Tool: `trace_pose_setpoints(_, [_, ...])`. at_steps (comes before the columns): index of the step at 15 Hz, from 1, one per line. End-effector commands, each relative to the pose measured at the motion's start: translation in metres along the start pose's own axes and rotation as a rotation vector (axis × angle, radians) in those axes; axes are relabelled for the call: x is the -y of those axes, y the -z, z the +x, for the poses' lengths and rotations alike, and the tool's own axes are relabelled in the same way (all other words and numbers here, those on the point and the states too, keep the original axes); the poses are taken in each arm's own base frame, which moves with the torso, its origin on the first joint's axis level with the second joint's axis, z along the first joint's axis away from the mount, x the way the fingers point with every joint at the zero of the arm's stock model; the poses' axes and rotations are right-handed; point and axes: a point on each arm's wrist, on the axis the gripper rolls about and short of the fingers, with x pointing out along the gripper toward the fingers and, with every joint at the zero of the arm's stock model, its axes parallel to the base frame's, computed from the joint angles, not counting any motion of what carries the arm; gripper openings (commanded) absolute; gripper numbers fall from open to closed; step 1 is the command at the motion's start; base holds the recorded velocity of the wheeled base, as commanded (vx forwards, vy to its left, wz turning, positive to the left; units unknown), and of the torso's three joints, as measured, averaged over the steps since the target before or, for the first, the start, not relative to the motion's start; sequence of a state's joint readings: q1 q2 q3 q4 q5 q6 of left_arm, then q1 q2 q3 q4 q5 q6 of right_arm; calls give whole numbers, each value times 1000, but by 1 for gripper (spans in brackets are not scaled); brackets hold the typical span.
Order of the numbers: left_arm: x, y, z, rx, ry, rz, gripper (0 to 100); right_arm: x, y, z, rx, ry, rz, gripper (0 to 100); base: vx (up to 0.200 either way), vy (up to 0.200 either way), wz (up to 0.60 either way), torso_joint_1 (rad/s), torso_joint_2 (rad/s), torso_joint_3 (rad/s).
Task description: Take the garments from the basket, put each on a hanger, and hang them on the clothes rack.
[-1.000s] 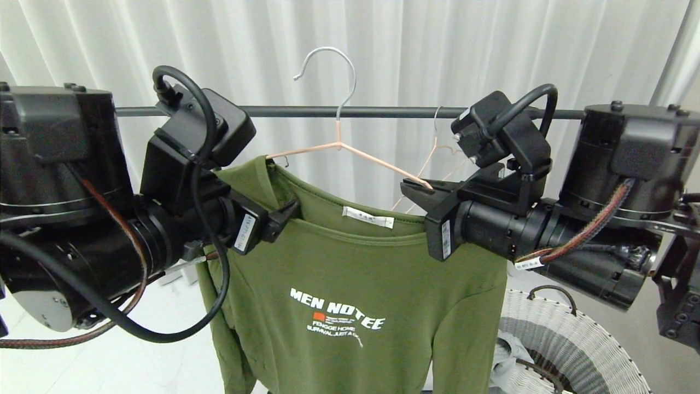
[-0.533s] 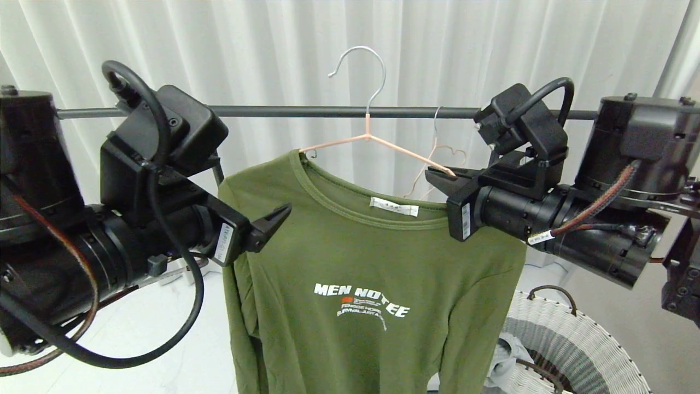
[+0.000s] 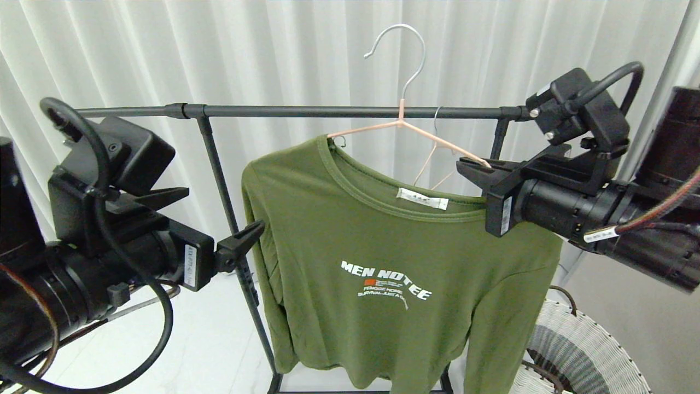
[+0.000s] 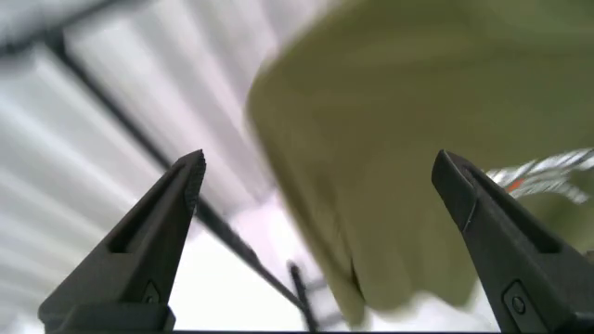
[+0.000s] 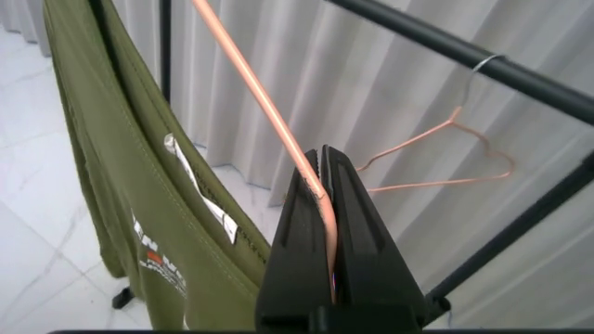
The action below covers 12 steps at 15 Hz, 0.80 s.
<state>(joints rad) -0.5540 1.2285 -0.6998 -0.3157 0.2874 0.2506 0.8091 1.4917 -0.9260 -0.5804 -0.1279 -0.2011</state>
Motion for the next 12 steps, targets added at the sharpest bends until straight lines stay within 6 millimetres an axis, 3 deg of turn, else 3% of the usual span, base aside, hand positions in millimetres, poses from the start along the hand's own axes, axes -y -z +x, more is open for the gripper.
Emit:
trace_pose_setpoints(1, [-8, 18, -6, -47, -44, -43, 100, 8, -10, -25, 46, 16, 3, 0, 0, 0, 0, 0, 0, 0])
trace_pose_setpoints(5, [-3, 43, 4, -155, -48, -98, 100, 10, -14, -41, 71, 8, 4, 0, 0, 0, 0, 0, 0, 0])
trace_pose_setpoints(12, [4, 42, 36, -113, -56, -114, 100, 10, -18, -46, 90, -5, 5, 0, 0, 0, 0, 0, 0, 0])
